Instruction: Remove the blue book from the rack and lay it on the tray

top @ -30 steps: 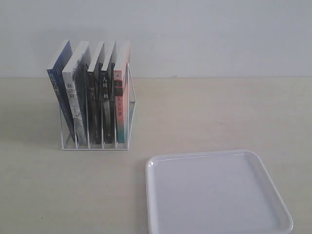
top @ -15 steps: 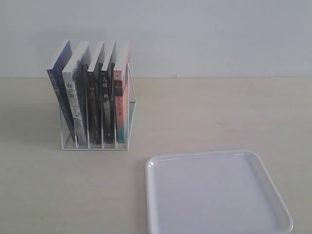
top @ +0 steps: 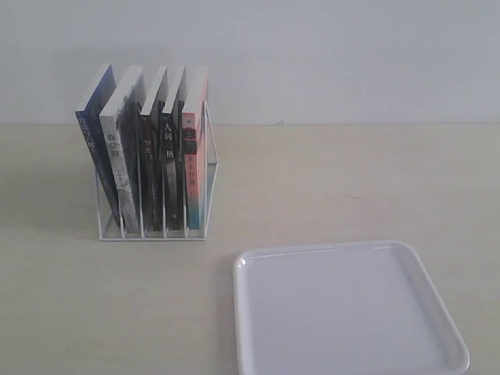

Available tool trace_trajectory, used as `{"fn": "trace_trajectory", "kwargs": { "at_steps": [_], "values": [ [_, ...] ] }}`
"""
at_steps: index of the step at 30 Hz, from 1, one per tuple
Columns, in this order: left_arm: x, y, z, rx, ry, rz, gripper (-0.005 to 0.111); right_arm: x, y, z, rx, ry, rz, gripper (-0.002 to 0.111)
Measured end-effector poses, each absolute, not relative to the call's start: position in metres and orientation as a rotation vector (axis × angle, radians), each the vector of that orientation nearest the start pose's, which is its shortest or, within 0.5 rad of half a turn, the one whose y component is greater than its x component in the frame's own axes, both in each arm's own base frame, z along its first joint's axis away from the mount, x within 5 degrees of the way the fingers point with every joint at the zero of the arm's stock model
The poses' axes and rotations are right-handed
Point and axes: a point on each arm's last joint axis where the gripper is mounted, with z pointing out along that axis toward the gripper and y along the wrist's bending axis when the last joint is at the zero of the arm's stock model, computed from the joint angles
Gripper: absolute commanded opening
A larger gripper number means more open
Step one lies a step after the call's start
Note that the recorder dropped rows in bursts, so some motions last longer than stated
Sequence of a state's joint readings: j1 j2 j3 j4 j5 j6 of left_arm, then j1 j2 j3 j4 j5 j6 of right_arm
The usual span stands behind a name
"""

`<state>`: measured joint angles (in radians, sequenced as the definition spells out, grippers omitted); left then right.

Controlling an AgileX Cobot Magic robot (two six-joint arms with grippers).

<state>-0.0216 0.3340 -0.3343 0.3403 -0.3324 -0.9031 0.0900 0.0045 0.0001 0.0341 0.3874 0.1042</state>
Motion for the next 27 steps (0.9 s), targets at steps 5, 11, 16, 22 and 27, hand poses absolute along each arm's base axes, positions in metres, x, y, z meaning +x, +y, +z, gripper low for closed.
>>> {"fn": "trace_trajectory", "kwargs": {
  "at_steps": [5, 11, 16, 22, 27],
  "values": [
    [0.118, -0.023, 0.336, -0.158, 1.351, -0.622, 0.005, 0.052, 0.006, 0.178, 0.034, 1.879, 0.167, 0.000],
    [0.155, -0.028, 0.313, -0.135, 1.552, -0.615, 0.005, 0.052, 0.006, 0.178, 0.034, 1.879, 0.167, 0.000],
    [0.177, -0.013, 0.279, -0.287, 1.811, -0.408, 0.005, 0.052, 0.006, 0.178, 0.034, 1.879, 0.167, 0.000],
    [0.191, -0.006, 0.286, -0.319, 1.880, -0.252, 0.005, 0.052, 0.006, 0.178, 0.034, 1.879, 0.167, 0.000],
    [0.194, -0.018, 0.303, -0.257, 1.908, -0.195, 0.005, 0.052, 0.006, 0.178, 0.034, 1.879, 0.167, 0.000]
  ]
}}
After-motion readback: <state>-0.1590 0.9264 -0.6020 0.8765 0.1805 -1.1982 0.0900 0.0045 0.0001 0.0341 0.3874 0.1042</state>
